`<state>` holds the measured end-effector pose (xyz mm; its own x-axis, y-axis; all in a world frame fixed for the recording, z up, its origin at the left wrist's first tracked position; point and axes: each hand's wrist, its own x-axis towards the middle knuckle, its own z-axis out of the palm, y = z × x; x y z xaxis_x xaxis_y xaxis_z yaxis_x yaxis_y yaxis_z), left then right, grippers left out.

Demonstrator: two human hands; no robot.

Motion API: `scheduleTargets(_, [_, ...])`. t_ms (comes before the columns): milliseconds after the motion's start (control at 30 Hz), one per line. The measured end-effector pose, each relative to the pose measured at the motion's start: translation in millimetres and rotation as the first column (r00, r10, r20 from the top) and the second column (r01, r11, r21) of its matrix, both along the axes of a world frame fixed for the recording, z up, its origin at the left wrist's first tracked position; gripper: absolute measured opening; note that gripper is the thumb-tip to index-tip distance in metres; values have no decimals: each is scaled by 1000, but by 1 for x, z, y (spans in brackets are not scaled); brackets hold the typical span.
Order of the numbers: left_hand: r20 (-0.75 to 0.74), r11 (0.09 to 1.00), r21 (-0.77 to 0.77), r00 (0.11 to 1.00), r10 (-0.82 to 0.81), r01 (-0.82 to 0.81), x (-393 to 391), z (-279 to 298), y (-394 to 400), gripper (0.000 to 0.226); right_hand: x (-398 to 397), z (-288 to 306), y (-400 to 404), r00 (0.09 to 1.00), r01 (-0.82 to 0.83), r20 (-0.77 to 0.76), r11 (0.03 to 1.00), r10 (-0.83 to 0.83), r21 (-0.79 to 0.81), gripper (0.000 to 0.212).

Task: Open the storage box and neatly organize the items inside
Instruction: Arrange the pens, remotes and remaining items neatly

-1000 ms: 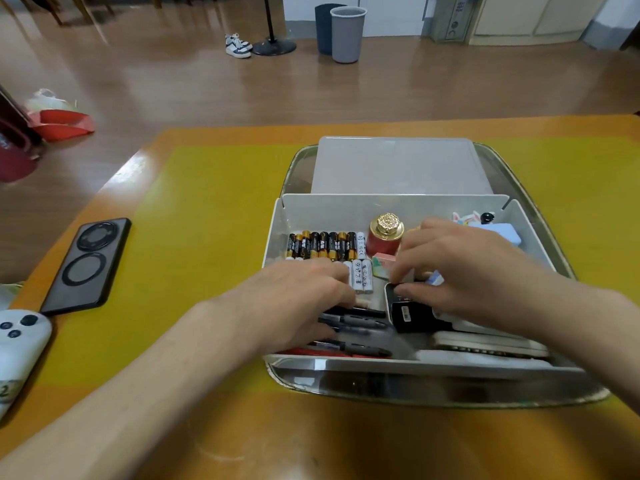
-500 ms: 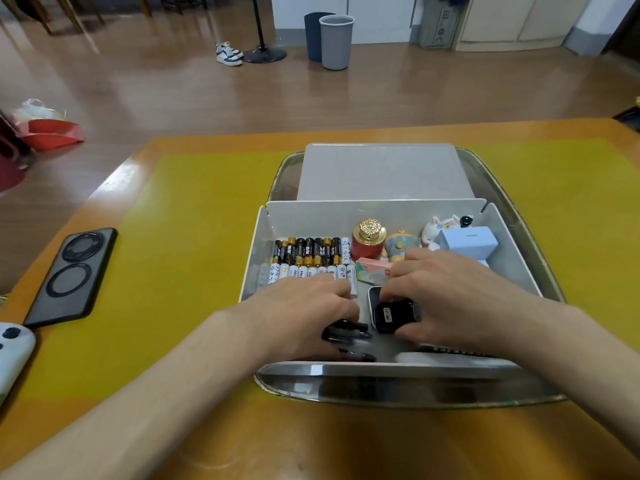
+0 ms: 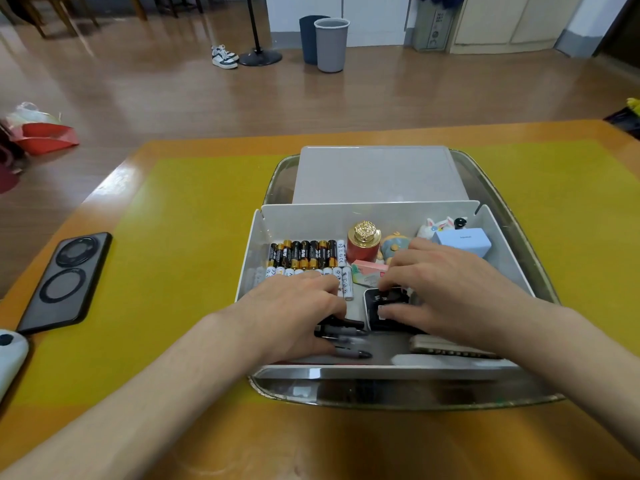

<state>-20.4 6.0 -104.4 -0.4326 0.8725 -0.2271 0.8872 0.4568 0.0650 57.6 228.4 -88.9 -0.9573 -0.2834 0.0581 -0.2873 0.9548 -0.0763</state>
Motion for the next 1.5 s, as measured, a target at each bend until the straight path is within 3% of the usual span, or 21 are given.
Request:
scheduleTargets(133, [-23,1000,-6,1000,2,-2,-1,1,-2,46,-4,2,-1,987,94,-124,994,-101,-59,19])
scheduleTargets(533, [-73,987,143,994,78,-67,-12,11,-10,27,-39,-14,-21,987,136,-93,989,-130,62,11])
scheduleTargets(700, [-63,976,186,989,131,-118,-21,14,-13,29,-35,-2,-17,974,212,-48,962,-223,-170,19])
scheduleTargets(833, [-72,946,271,976,205,-178,-27,15,-9,22,-36,27,3,939,314,7,850,-344,-423,14])
scheduleTargets(933, [-61,925,299,963,264,-235,-28,13,-1,18,-34,34,11,914,389,105,774,-392,-499,12])
scheduleTargets(1033, [-61,915,298,951,304,-273,-29,11,4,17,-35,19,0,910,414,171,801,-378,-432,11])
scheduleTargets(1267, [-69,908,313,947,313,-277,-27,6,13,19,-40,-15,-14,902,422,19,873,-431,-245,34])
scheduleTargets(1500, [-73,917,288,949,308,-275,-28,2,19,18,-38,-22,-18,893,420,-40,860,-449,-290,33])
